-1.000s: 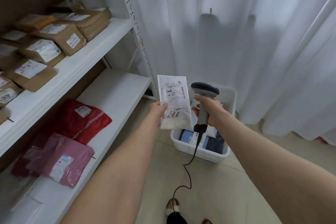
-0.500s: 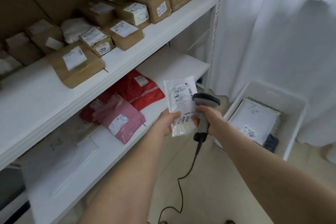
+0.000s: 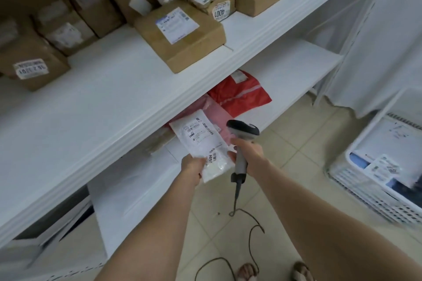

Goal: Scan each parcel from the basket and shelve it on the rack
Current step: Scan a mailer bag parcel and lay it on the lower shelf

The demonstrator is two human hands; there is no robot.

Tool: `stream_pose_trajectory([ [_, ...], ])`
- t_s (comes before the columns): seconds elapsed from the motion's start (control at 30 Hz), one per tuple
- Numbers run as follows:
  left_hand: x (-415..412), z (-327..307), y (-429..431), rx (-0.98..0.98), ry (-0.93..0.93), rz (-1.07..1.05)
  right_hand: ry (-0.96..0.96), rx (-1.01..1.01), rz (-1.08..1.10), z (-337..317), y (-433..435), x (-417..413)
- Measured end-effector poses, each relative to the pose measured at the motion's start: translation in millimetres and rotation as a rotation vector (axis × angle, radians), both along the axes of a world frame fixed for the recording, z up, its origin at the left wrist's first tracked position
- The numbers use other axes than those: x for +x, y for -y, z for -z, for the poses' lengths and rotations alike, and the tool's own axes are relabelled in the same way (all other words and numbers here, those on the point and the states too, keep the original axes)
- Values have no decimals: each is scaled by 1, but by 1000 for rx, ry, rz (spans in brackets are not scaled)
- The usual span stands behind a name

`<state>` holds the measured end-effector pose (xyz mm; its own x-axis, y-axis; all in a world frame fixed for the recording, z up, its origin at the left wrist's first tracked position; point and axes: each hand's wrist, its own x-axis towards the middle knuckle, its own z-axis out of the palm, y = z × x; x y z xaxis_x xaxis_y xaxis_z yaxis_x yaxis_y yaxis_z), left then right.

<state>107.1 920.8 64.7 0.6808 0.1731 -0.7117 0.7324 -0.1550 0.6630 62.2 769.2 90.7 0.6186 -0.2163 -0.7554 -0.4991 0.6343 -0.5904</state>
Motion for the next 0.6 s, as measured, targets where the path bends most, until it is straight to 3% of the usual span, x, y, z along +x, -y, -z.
stream_pose_trajectory([
  [0.43,54,120,-73,301,-20,-81,-1,74,-32,112,-45,58],
  [0.47,54,121,-77,423,-52,-1,2,81,-30,118,-49,60],
  [0.5,54,128,-78,679,-40,326,19,96,-24,123,-52,62],
  [0.53,54,133,-77,771,-13,466,42,112,-18,128,-55,63],
  [0.57,59,144,-83,686,9,384,63,116,-14,132,-58,66],
  [0.6,67,150,-85,462,-29,78,75,106,-13,137,-61,68],
])
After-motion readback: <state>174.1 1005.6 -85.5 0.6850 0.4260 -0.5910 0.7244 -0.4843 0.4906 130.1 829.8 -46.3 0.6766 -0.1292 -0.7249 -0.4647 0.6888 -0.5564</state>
